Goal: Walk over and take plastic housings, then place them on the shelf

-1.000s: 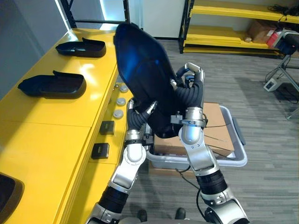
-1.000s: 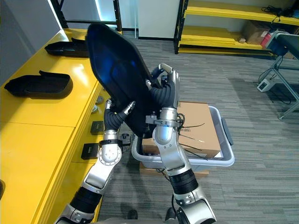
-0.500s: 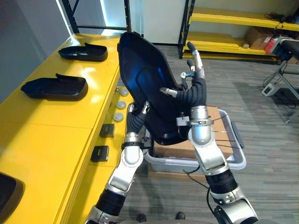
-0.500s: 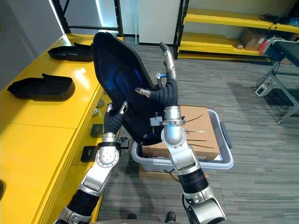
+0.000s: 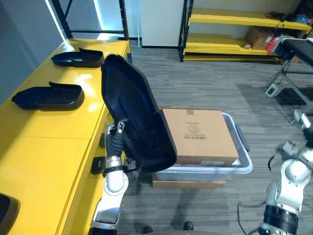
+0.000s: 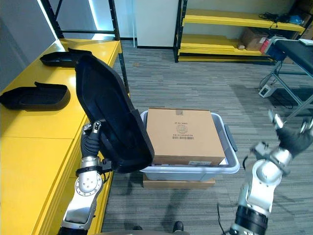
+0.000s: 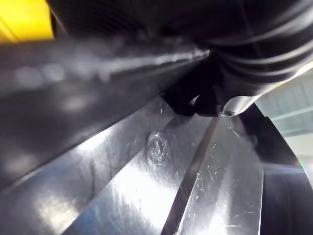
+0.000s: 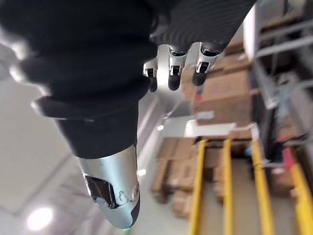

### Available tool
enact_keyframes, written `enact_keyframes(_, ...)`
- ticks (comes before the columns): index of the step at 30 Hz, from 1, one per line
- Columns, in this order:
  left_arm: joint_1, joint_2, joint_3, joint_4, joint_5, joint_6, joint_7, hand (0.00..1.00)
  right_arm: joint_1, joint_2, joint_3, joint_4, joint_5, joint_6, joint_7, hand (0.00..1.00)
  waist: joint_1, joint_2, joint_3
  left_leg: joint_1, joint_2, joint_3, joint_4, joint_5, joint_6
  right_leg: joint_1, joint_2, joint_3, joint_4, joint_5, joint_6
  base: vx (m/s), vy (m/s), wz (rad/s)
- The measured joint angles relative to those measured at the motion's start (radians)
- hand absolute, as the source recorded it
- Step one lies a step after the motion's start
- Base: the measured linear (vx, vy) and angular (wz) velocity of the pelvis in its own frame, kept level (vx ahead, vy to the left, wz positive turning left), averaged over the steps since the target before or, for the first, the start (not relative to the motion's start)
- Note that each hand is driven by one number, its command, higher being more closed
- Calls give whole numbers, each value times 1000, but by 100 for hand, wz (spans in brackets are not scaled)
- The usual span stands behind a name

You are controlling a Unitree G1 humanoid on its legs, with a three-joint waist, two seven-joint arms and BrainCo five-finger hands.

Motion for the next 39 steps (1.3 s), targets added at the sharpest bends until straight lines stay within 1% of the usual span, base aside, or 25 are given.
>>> enact_keyframes(1,3,-1,2,-1,0,-1,-2,100,12,4,0,47,4,8,12,0,0,3,-1,-1,1,0,-1,0,0,-1,1,2,0,0,0,-20,-10,-4)
enact_keyframes(3,31,-6,5,-5,-1,-2,-23,100,58,41,7,204,23,27,69,0,1,13,-1,-2,4,-1,-4,0,0,-3,2,5,0,-1,-1,0,0,0)
enact_keyframes(4,40,-8,6,-6,-1,-2,-29,100,69,51,11,244,29,34,85,0,1,15,-1,-3,4,-2,-4,0,0,-4,2,5,0,-1,-2,-14,-10,4)
enact_keyframes(7,67,-16,0,-6,-3,-2,-60,100,118,112,31,466,39,44,154,0,12,19,0,-8,6,-2,-5,0,0,-7,1,6,0,-1,-2,0,0,0)
enact_keyframes(8,68,-16,-2,-6,-3,-2,-63,100,124,121,31,504,40,52,167,0,16,19,1,-7,6,-3,-5,0,0,-6,1,5,0,-1,-2,-4,0,5)
enact_keyframes(9,74,-17,-7,-6,-3,-3,-66,100,132,139,46,556,37,73,180,0,17,19,1,-7,6,-5,-5,0,0,-4,-1,2,0,-1,-2,-6,3,4)
enact_keyframes(12,82,-20,-15,-6,-3,-6,-82,100,186,170,150,585,15,88,216,0,16,16,2,-8,5,-10,-7,-4,-6,6,-3,-4,0,-3,-3,-36,2,6)
enact_keyframes(16,88,-22,-38,-6,-3,-7,-85,100,203,183,211,631,-12,98,251,0,20,10,5,-7,2,-34,-8,-4,-6,19,-4,-30,0,-8,-1,-31,-3,21)
enact_keyframes(19,102,-26,-42,-6,-5,-9,-87,100,202,186,231,658,-35,103,259,0,37,10,4,-7,3,-50,-6,-4,-7,22,-4,-45,12,-20,1,-9,-10,16)
enact_keyframes(20,102,-31,-46,-6,-7,-10,-87,100,202,182,250,665,-46,104,259,0,48,10,4,-7,3,-59,-6,-3,-8,24,-4,-54,18,-26,0,0,-15,28)
enact_keyframes(23,105,-39,-50,-6,-18,-12,-87,100,201,179,294,675,-55,104,259,0,67,7,8,-10,-2,-112,-7,5,-16,33,-7,-105,49,-53,4,17,-36,54)
enact_keyframes(25,116,-43,-49,-17,-19,-12,-86,100,178,175,324,702,-58,105,257,0,71,0,18,-24,-17,-197,2,22,-33,41,-29,-201,111,-102,9,37,-44,116)
enact_keyframes(26,121,-43,-49,-26,-19,-12,-86,100,170,175,336,702,-59,104,256,0,73,0,24,-35,-22,-220,14,24,-36,41,-40,-227,130,-113,8,23,-4,133)
enact_keyframes(27,130,-43,-51,-51,-19,-12,-85,100,149,175,351,702,-60,102,256,0,78,-5,34,-59,-33,-239,31,29,-49,40,-59,-277,160,-135,13,-18,26,130)
enact_keyframes(28,130,-44,-47,-78,-23,-12,-84,100,131,174,356,699,-60,101,255,0,81,0,45,-92,-3,-127,39,-20,-36,41,-67,-329,180,-146,12,-52,38,123)
enact_keyframes(29,129,-44,-44,-92,-26,-13,-84,100,119,175,363,692,-61,102,254,0,95,1,51,-111,22,-36,57,-41,-38,44,-73,-353,187,-149,13,-84,43,123)
enact_keyframes(31,127,-58,-48,-116,-38,-28,-83,100,104,170,376,658,-70,100,253,0,106,12,64,-155,116,274,126,-55,-32,82,-92,-464,203,-165,37,-35,50,136)
enact_keyframes(32,126,-60,-51,-116,-38,-32,-83,100,104,171,381,655,-70,100,253,0,106,16,62,-158,139,351,144,-59,-25,98,-95,-498,206,-171,46,59,51,159)
enact_keyframes(33,122,-61,-59,-117,-38,-37,-82,100,104,170,394,651,-70,100,254,0,100,16,60,-159,181,485,177,-65,-17,123,-111,-564,214,-178,57,136,105,152)
enact_keyframes(34,120,-63,-64,-125,-38,-42,-80,100,99,170,414,646,-71,100,254,0,107,15,60,-166,197,564,210,-73,-3,134,-128,-612,226,-182,72,146,119,132)
enact_keyframes(35,118,-69,-65,-126,-38,-45,-79,100,96,172,418,641,-70,99,254,0,119,16,60,-178,191,564,228,-74,-2,136,-137,-629,230,-182,74,153,172,96)
enact_keyframes(36,111,-69,-63,-127,-39,-46,-78,100,94,173,418,638,-70,98,256,0,133,13,59,-199,171,537,248,-81,9,145,-153,-659,239,-182,75,106,133,76)
enact_keyframes(37,109,-70,-63,-127,-39,-46,-78,100,94,178,417,639,-70,98,256,0,135,11,58,-205,155,520,255,-86,17,157,-164,-677,246,-184,78,155,172,111)
enact_keyframes(38,100,-71,-66,-127,-39,-46,-76,100,91,186,413,654,-73,98,256,0,134,8,58,-209,128,478,265,-103,29,183,-185,-710,274,-189,82,189,172,116)
enact_keyframes(39,92,-75,-67,-127,-39,-46,-73,100,86,184,411,668,-80,104,255,0,143,9,59,-206,106,441,276,-118,40,194,-225,-718,350,-191,78,239,226,134)
